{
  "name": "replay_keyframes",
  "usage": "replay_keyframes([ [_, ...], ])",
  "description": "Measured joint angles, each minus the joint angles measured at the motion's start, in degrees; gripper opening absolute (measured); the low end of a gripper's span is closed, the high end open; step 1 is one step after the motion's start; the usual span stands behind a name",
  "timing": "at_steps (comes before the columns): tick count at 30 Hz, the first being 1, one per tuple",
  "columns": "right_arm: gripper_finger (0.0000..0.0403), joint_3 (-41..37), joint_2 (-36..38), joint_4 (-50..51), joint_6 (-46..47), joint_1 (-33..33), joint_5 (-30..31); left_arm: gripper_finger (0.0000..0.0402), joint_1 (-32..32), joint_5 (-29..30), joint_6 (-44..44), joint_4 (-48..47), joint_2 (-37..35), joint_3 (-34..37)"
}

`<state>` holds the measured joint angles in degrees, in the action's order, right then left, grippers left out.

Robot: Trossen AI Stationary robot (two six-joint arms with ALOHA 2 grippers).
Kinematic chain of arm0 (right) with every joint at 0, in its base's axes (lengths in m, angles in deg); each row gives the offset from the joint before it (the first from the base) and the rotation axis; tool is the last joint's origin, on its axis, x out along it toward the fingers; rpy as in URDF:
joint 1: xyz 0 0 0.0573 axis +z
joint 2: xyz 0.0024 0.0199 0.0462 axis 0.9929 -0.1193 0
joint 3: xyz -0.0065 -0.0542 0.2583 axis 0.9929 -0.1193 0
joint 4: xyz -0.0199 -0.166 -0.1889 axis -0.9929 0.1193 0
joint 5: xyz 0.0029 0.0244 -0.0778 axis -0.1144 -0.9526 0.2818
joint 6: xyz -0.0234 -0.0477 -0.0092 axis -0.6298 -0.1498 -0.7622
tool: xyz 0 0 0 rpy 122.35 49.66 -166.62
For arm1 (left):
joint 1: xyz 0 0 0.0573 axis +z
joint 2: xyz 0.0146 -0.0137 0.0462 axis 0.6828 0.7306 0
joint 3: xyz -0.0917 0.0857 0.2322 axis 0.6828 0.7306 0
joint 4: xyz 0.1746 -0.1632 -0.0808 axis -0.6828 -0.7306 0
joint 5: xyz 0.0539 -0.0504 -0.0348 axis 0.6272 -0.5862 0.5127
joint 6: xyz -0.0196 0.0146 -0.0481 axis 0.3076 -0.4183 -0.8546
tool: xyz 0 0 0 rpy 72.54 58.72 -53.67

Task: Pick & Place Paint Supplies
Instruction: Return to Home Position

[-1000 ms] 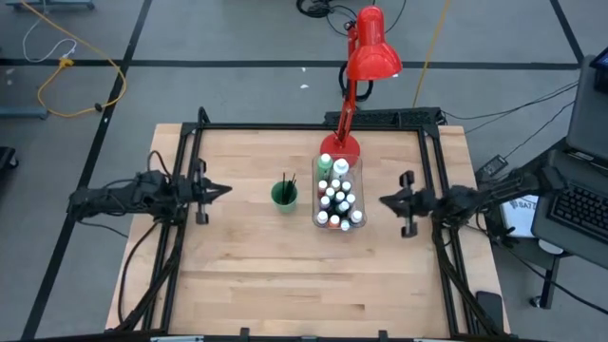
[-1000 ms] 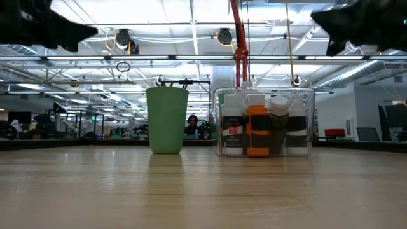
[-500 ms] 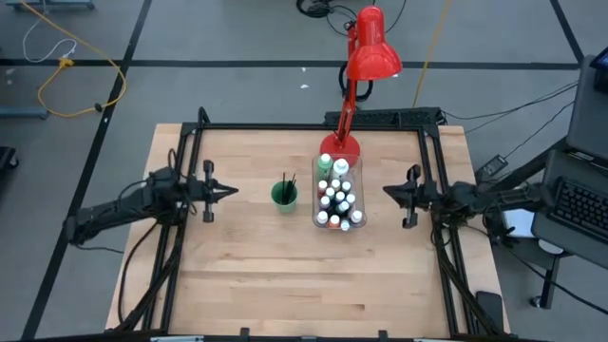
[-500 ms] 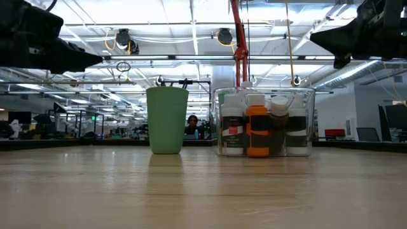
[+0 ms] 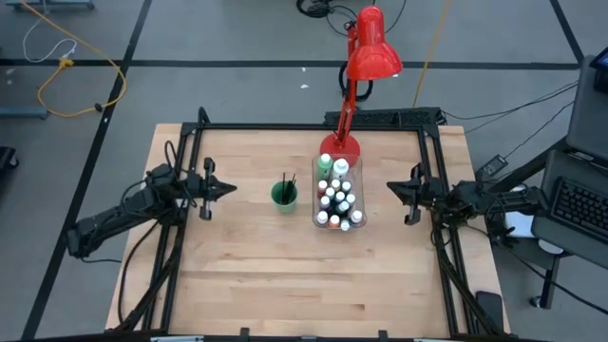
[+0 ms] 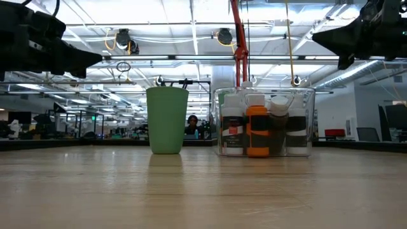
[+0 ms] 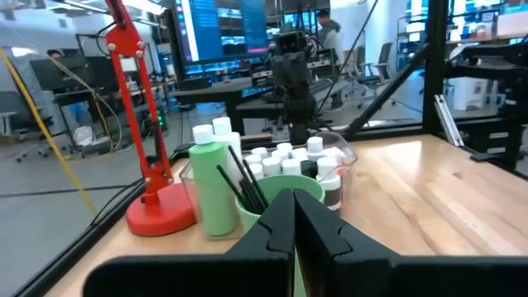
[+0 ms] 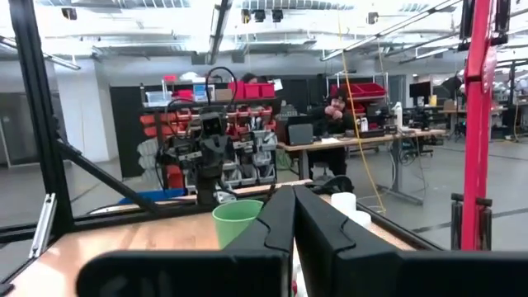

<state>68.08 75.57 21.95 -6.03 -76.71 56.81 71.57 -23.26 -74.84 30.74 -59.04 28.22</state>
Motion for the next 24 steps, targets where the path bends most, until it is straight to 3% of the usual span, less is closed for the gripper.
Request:
replay_keyframes([
  [7, 0.0000, -0.02, 0.00, 0.49, 0.03, 0.90, 0.02, 0.0000, -3.73, 0.74, -0.04, 0.21, -2.31, 0.00],
  [13, 0.0000, -0.02, 0.00, -0.91, -2.66, 5.01, 0.13, 0.0000, -7.50, 5.81, 0.91, -0.58, -2.30, -0.07],
  [17, 0.0000, -0.04, 1.92, -1.77, -5.85, 6.36, 4.99, 0.0000, -7.90, 8.94, 2.78, -0.72, -2.30, -0.07],
  [24, 0.0000, -0.07, 2.34, -3.31, -5.26, 8.10, 4.67, 0.0000, -8.06, 8.26, 1.70, -1.76, -2.32, -0.43],
])
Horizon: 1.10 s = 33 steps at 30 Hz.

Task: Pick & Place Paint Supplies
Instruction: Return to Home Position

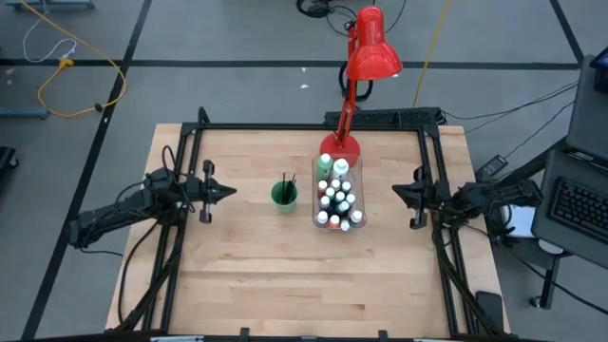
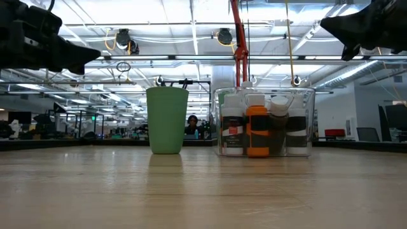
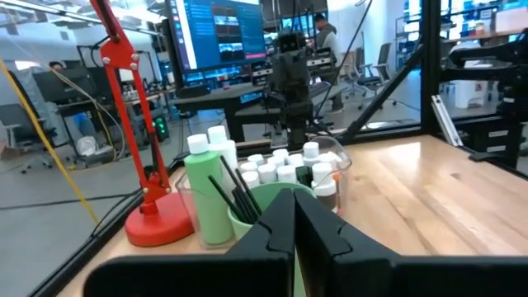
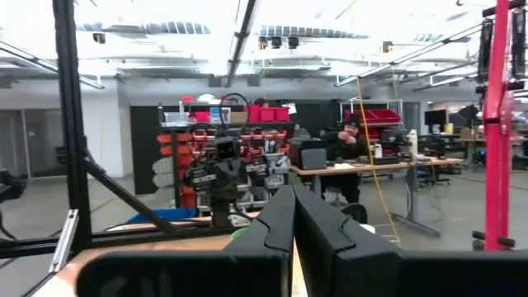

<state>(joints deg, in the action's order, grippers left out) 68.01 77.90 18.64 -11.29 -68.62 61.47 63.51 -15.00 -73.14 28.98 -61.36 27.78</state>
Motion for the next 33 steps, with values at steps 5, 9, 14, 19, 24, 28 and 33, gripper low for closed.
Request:
replay_keyframes([
  [5, 0.0000, 0.00, 0.00, 0.66, -0.48, 1.89, 0.05, 0.0000, 0.02, 0.48, -0.98, -0.32, 0.02, -0.05],
  [9, 0.0000, 0.00, -0.02, 4.89, 0.89, 2.26, 0.13, 0.0000, 0.02, 0.41, -3.68, -0.36, 0.13, -0.07],
  [14, 0.0000, 0.00, -0.04, 12.48, 3.35, 2.10, 3.15, 0.0000, 0.02, -2.73, -3.13, -0.23, 0.85, -0.11],
  [19, 0.0000, 0.00, -0.13, 7.24, 4.53, -1.13, 2.93, 0.0000, 0.02, -5.25, -4.57, -0.10, 4.85, -0.11],
  [24, 0.0000, 0.00, -0.26, 11.66, 7.32, -6.78, 2.84, 0.0000, 0.64, -5.25, -1.00, 1.29, 8.82, 0.32],
  [28, 0.0000, 0.00, -0.29, 14.53, 10.32, -9.39, 2.63, 0.0000, 1.93, -6.56, -0.83, 1.37, 9.76, 0.35],
  [33, 0.0000, 0.00, -0.31, 13.39, 9.24, -9.96, -0.55, 0.0000, 3.34, -9.17, -0.68, 1.64, 9.81, 0.37],
])
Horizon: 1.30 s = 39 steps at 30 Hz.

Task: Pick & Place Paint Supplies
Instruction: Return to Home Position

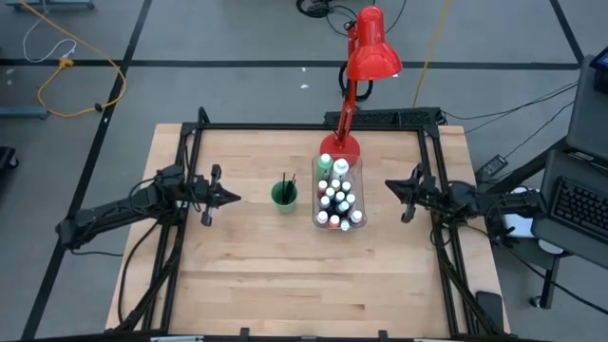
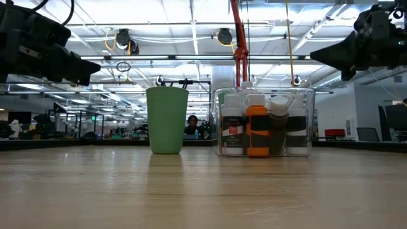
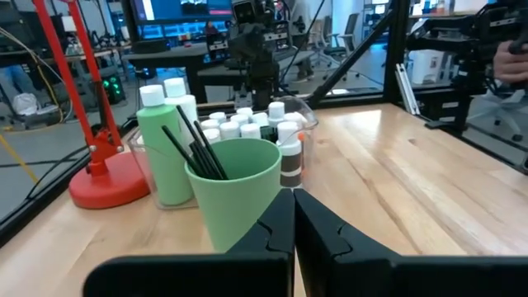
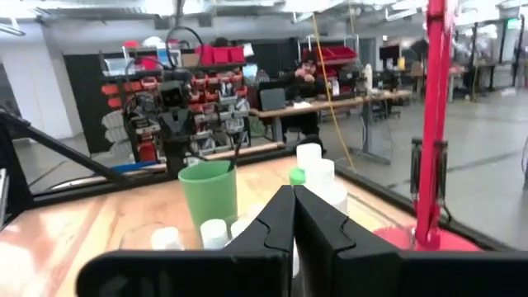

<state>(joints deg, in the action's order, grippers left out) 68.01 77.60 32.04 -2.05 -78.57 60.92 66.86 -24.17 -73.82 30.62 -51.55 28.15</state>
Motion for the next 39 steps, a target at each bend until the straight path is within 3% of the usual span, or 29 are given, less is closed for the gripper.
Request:
replay_keyframes([
  [8, 0.0000, 0.00, 0.04, -1.92, -1.65, 0.00, -1.93, 0.0000, 1.62, -1.41, -0.11, 0.19, -0.10, 0.04],
  [14, 0.0000, 0.00, 0.04, -3.69, -3.12, 0.02, -7.24, 0.0000, 2.01, -0.63, 0.07, 0.15, -0.10, 0.04],
  [20, 0.0000, 0.00, 0.04, -5.68, -3.82, 0.02, -7.23, 0.0000, 2.01, 5.81, -1.09, -0.27, 0.41, 0.07],
  [39, 0.0000, 0.00, 0.00, -4.88, -1.72, 0.02, -7.20, 0.0016, 1.99, 5.82, -5.13, -0.25, 0.82, 0.07],
])
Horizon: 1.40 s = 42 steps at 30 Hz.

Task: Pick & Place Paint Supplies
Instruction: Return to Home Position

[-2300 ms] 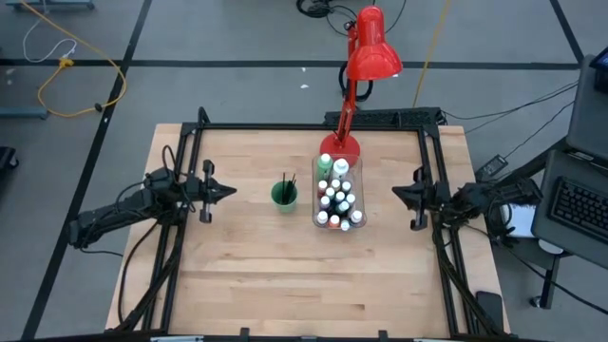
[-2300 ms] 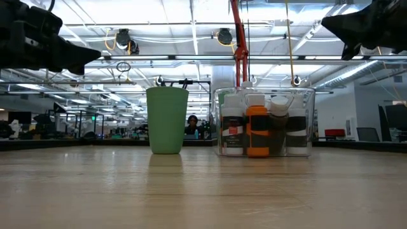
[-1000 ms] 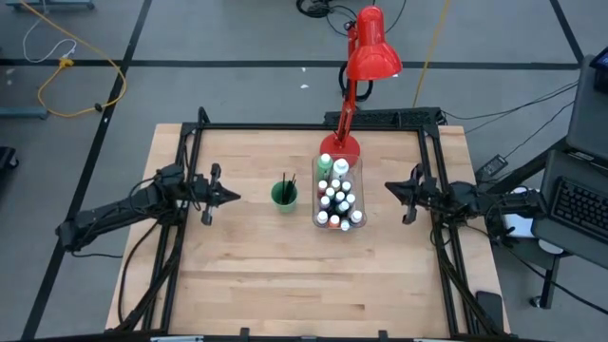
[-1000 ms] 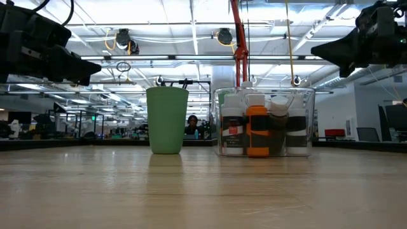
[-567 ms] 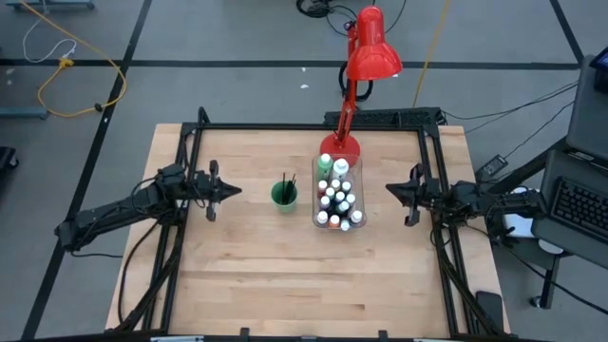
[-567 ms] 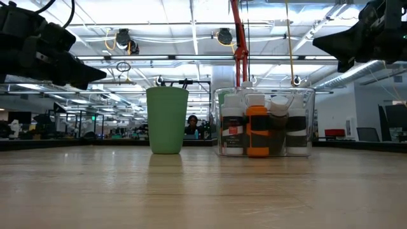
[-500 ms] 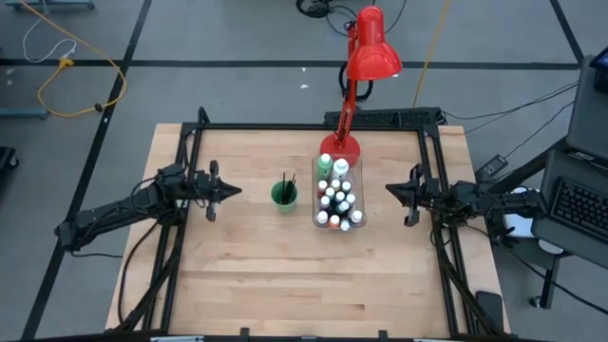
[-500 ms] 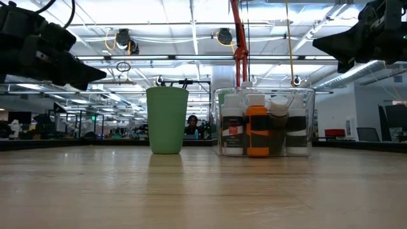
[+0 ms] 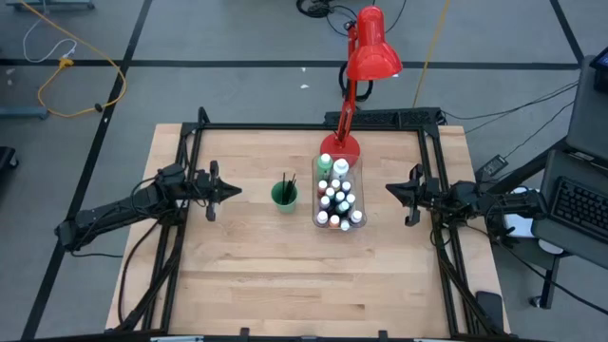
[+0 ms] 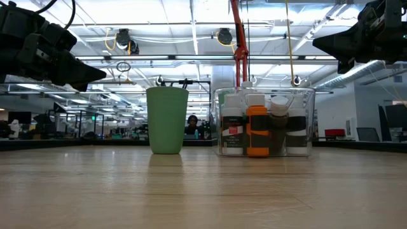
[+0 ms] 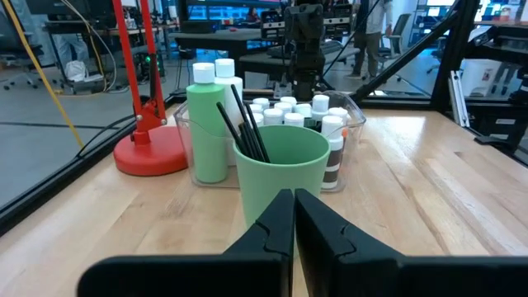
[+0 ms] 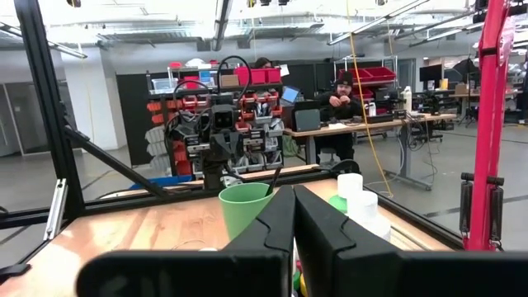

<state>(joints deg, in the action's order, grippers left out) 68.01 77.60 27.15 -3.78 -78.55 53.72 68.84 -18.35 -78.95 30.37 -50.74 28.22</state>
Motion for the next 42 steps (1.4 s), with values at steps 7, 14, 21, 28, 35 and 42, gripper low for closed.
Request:
replay_keyframes([
  [7, 0.0000, 0.00, 0.00, 0.01, 0.00, 0.00, 0.02, 0.0006, 0.00, 0.00, 0.00, 0.02, 0.00, 0.00],
  [14, 0.0000, 0.00, 0.00, 0.01, -0.01, 0.00, 0.04, 0.0012, 0.01, 0.00, 0.00, 0.02, 0.00, 0.00],
  [21, 0.0000, 0.00, 0.00, 0.01, -0.01, 0.00, 0.03, 0.0025, 0.02, -0.02, 0.01, 0.02, 0.00, 0.00],
  [28, 0.0000, 0.00, 0.00, 0.01, 0.00, 0.00, 0.04, 0.0026, 0.01, -0.02, 0.02, 0.02, 0.00, 0.00],
  [35, 0.0000, 0.01, 0.00, 0.01, -0.02, 0.00, 0.04, 0.0026, 0.00, -0.02, 0.02, 0.02, 0.00, 0.00],
  [42, 0.0000, 0.00, 0.02, 0.01, 0.00, 0.00, 0.02, 0.0026, 0.02, -0.02, 0.02, 0.02, 0.00, 0.00],
])
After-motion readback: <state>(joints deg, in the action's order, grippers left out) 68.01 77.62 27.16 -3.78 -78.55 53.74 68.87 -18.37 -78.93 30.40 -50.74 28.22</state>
